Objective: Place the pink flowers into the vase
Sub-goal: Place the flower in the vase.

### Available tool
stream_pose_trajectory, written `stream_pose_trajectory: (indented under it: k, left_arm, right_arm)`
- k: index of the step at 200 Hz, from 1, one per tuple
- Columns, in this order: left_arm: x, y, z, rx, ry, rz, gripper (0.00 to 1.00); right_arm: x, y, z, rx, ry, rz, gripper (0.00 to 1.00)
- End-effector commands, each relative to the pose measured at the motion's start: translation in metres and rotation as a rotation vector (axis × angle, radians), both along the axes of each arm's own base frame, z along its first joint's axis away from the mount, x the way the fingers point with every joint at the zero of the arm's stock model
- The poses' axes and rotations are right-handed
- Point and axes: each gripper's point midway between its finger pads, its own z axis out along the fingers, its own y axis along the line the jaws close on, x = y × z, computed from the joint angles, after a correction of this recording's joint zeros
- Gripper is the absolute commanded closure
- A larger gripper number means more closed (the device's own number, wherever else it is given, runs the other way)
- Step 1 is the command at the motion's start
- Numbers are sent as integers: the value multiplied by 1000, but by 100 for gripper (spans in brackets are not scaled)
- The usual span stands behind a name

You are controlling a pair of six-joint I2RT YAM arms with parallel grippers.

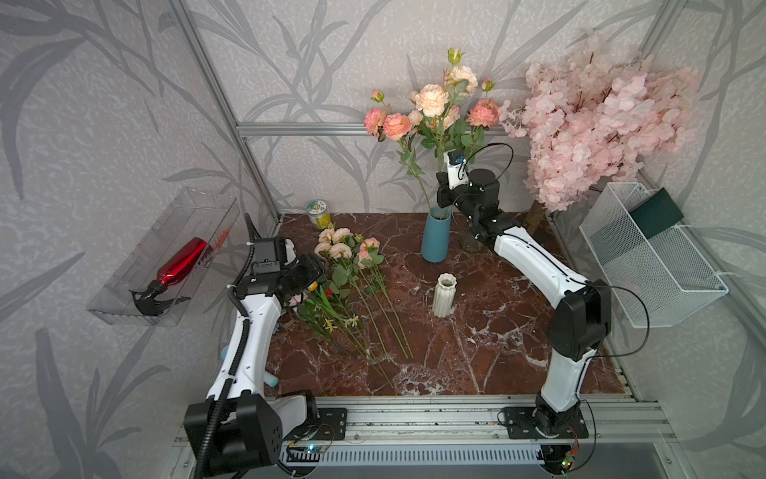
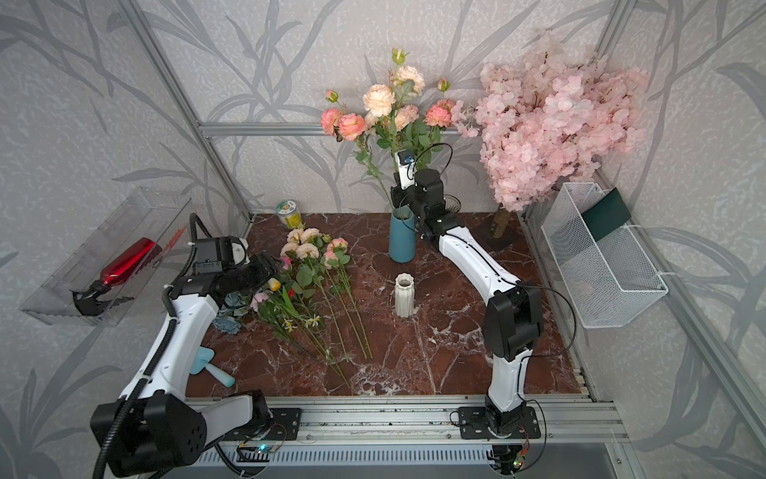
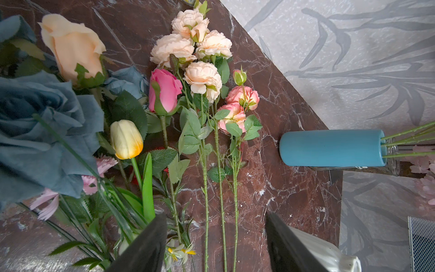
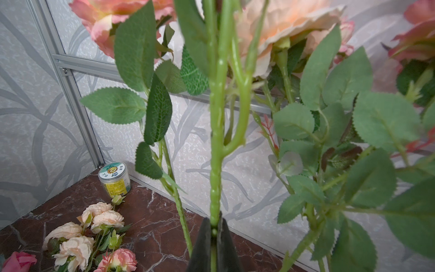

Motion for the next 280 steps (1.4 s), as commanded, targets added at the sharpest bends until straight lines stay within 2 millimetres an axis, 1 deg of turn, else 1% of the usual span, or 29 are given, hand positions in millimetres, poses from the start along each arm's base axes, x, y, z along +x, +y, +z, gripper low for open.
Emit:
stream_pose_trajectory:
  k: [1, 41, 89, 158, 211, 280]
  left_arm:
    - [-1, 1, 2, 0, -16, -3, 33]
    - [-1, 1, 2, 3, -15, 0, 33]
    - [-1, 1, 1, 2, -14, -1, 33]
    - [0, 1, 1, -1, -14, -2, 33]
    - [-1, 2, 2, 4, -16, 1, 33]
    - [-1, 1, 2, 1, -17, 0, 33]
  right_arm:
    - [6, 0, -9, 18, 30, 7, 100]
    - [10, 0, -23, 17, 64, 10, 100]
    - [10, 2, -34, 7, 93, 23, 100]
    - [14, 3, -54, -13, 138, 15, 100]
    - [19, 1, -71, -40, 183, -6, 100]
    - [22, -3, -86, -63, 225, -30, 100]
